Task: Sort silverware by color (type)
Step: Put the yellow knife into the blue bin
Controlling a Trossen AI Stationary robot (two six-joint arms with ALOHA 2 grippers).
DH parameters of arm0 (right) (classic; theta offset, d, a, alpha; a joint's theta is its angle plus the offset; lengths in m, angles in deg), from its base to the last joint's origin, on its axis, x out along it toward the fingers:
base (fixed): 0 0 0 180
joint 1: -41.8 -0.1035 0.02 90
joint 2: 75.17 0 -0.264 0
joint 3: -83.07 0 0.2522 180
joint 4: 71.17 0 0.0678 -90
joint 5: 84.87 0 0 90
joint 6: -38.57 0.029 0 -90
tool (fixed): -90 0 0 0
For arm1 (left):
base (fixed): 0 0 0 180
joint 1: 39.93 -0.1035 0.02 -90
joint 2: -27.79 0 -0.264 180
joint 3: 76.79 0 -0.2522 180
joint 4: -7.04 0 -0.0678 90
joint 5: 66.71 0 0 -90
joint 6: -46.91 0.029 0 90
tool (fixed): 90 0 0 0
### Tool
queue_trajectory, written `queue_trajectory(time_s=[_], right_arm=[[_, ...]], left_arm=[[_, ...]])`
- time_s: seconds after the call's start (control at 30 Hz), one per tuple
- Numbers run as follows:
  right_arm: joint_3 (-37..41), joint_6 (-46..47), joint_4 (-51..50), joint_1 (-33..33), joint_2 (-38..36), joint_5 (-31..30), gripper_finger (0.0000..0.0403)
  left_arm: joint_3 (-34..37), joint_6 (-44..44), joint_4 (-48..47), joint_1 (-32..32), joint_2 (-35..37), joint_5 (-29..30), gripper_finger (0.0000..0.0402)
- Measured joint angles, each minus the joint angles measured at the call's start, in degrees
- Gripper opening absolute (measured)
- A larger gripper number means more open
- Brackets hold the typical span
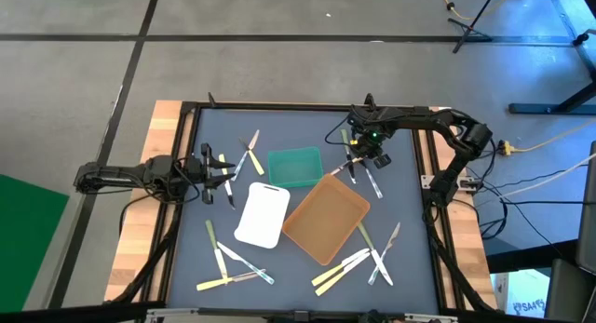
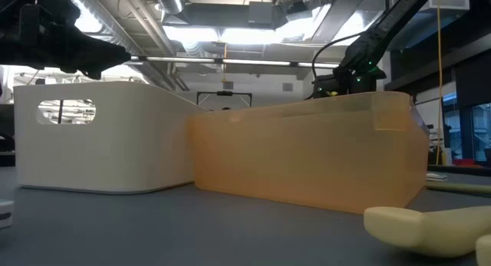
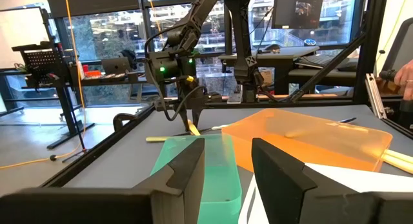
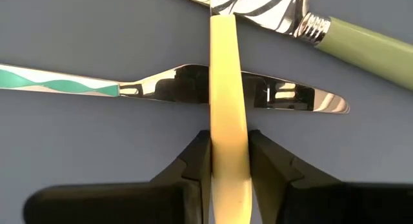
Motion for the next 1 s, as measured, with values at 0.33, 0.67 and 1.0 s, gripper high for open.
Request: queue_trajectory(time_s=[0.33,0.67,1.0], right_arm=[[0.0,0.0,-0.4,0.0,0.0,0.0,0.0076],[0.1,0.0,-1.8,0.0,-0.8,-0.5,0.0076],[0.2,0.0,-5.0,0.0,-6.5,-5.1,0.0076]], left_arm=[[0.0,0.0,0.0,0.0,0.0,0.0,0.0123],[0.0,0.0,0.0,0.0,0.0,0.0,0.0123],[0.0,-0.1,0.0,0.0,0.0,0.0,0.0123]])
